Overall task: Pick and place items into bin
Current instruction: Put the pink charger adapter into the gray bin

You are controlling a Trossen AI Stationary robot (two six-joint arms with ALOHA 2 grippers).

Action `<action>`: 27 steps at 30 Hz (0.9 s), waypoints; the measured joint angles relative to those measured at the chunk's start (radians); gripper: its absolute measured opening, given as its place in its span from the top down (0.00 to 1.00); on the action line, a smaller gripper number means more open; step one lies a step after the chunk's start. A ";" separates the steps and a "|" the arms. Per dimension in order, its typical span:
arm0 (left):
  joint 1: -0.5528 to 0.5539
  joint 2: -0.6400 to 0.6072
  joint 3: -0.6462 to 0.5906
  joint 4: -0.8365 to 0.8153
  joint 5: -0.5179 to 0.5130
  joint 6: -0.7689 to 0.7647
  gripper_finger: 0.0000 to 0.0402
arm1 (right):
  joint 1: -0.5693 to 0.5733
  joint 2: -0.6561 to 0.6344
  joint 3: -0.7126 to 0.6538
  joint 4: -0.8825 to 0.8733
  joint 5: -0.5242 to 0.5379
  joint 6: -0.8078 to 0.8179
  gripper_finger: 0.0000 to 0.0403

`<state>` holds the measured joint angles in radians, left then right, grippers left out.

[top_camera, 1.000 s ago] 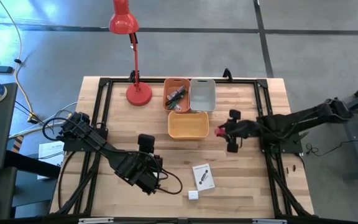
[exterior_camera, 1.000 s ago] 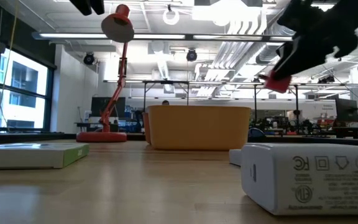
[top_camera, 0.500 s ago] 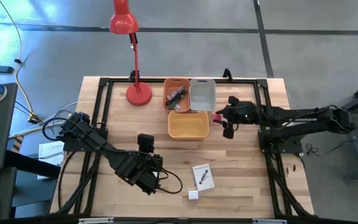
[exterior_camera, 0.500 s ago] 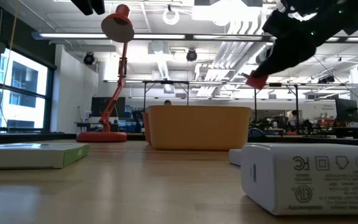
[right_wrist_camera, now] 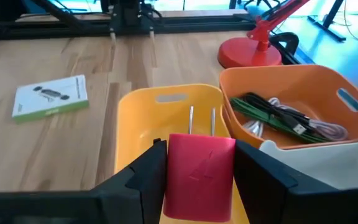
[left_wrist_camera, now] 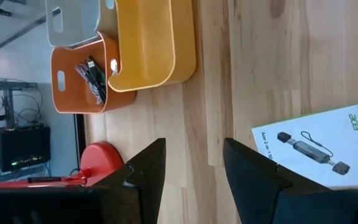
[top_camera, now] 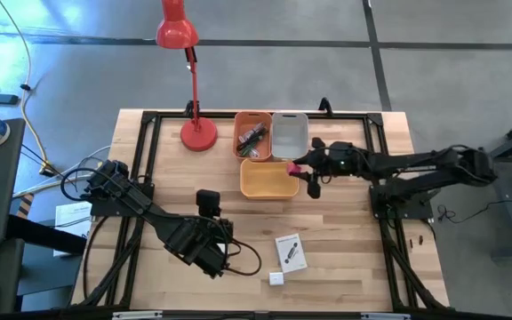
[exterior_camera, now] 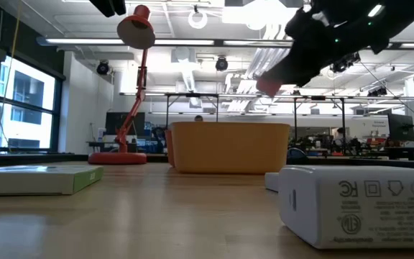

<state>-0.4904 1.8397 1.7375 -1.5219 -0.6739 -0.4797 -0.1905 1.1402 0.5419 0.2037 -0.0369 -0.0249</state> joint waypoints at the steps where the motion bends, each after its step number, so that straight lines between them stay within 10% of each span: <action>1: 0.000 0.000 0.000 0.000 0.000 -0.001 0.63 | 0.000 0.019 0.000 0.024 -0.003 0.007 0.60; 27: -0.001 0.000 0.000 -0.008 0.011 -0.022 0.63 | -0.109 0.097 0.000 0.093 -0.030 0.019 0.60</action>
<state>-0.4911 1.8397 1.7374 -1.5295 -0.6626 -0.5014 -0.2993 1.2377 0.5419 0.2969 -0.0667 -0.0063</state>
